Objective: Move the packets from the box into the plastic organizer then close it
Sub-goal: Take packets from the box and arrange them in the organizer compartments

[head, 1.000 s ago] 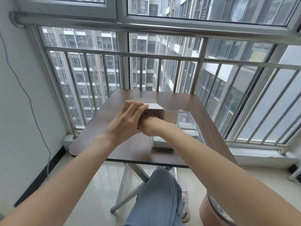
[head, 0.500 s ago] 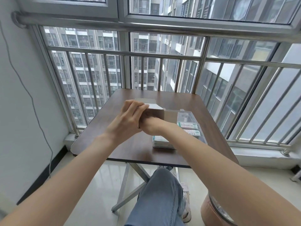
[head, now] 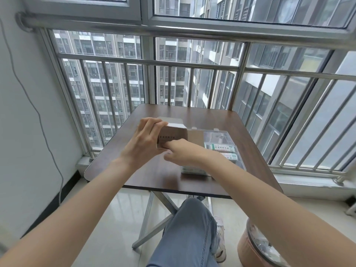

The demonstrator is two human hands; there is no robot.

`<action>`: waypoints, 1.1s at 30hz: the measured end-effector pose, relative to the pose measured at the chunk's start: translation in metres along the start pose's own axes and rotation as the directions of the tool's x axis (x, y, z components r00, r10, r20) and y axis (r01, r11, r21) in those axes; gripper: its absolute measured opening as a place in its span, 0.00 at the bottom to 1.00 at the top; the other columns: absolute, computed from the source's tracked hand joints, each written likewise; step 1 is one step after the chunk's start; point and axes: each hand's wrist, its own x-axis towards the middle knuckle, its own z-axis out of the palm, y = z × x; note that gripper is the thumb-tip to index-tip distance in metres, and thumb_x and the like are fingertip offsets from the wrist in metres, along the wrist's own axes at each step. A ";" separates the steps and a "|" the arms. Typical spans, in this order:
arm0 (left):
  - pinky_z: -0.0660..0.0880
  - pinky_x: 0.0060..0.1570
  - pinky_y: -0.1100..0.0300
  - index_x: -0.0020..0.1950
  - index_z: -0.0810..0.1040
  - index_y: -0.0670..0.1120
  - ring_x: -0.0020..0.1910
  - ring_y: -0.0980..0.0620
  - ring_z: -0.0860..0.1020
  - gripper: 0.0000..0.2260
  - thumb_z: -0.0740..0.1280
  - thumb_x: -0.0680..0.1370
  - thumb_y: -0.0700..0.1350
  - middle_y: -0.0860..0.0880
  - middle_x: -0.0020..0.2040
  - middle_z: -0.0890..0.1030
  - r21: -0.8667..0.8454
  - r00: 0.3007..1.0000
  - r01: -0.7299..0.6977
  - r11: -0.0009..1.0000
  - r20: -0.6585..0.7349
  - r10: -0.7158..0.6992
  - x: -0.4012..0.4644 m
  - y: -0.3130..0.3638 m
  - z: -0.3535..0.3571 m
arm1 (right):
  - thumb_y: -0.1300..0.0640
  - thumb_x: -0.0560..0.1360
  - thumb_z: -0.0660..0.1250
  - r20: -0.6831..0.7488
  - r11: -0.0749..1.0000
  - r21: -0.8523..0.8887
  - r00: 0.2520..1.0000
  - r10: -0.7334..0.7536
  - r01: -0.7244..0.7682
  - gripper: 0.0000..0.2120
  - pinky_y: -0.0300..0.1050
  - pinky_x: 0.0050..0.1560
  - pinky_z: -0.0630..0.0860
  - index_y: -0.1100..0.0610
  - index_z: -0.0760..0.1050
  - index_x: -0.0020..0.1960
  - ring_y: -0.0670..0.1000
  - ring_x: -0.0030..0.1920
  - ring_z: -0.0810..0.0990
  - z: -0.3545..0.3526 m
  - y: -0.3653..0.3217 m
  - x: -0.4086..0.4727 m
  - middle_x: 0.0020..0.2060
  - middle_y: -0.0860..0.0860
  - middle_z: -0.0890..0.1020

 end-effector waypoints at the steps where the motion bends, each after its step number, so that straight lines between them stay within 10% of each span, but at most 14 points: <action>1: 0.70 0.58 0.50 0.61 0.68 0.41 0.54 0.43 0.69 0.33 0.80 0.62 0.44 0.45 0.56 0.69 -0.006 1.000 0.008 1.000 0.006 -0.008 -0.001 0.000 0.000 | 0.65 0.76 0.54 -0.006 1.000 -0.006 1.000 -0.006 0.006 0.17 0.47 0.50 0.73 0.62 0.70 0.64 0.59 0.53 0.75 0.002 0.002 -0.001 0.57 0.61 0.76; 7: 0.68 0.58 0.54 0.59 0.70 0.39 0.54 0.44 0.68 0.32 0.81 0.62 0.44 0.40 0.53 0.76 -0.037 0.999 0.044 0.998 0.024 -0.044 0.001 0.003 0.000 | 0.76 0.70 0.51 -0.121 0.992 0.028 0.985 -0.122 0.126 0.34 0.56 0.52 0.75 0.50 0.66 0.70 0.60 0.52 0.77 0.005 0.019 -0.003 0.57 0.58 0.78; 18: 0.70 0.58 0.52 0.59 0.73 0.36 0.55 0.45 0.65 0.34 0.82 0.57 0.38 0.38 0.54 0.76 -0.076 0.980 0.152 0.985 0.139 -0.141 -0.006 0.002 -0.002 | 0.67 0.75 0.64 -0.295 0.978 0.182 0.955 -0.043 0.101 0.11 0.42 0.52 0.70 0.62 0.78 0.57 0.56 0.56 0.77 0.005 0.028 -0.011 0.54 0.58 0.81; 26: 0.61 0.65 0.55 0.73 0.62 0.42 0.67 0.45 0.64 0.37 0.75 0.69 0.47 0.44 0.68 0.69 -0.057 0.814 0.416 0.908 0.469 -0.343 -0.009 -0.003 -0.004 | 0.66 0.76 0.65 -0.345 0.575 0.804 0.906 0.244 0.151 0.07 0.36 0.27 0.75 0.56 0.78 0.43 0.48 0.32 0.83 0.004 0.041 -0.023 0.38 0.53 0.83; 33: 0.44 0.73 0.43 0.76 0.57 0.46 0.74 0.46 0.59 0.36 0.68 0.72 0.52 0.47 0.75 0.62 0.155 0.626 0.422 0.893 0.663 -0.411 0.005 -0.018 0.004 | 0.61 0.75 0.67 -0.282 0.385 0.909 0.916 0.284 0.161 0.05 0.37 0.46 0.80 0.61 0.81 0.46 0.47 0.39 0.82 0.008 0.048 -0.015 0.40 0.56 0.84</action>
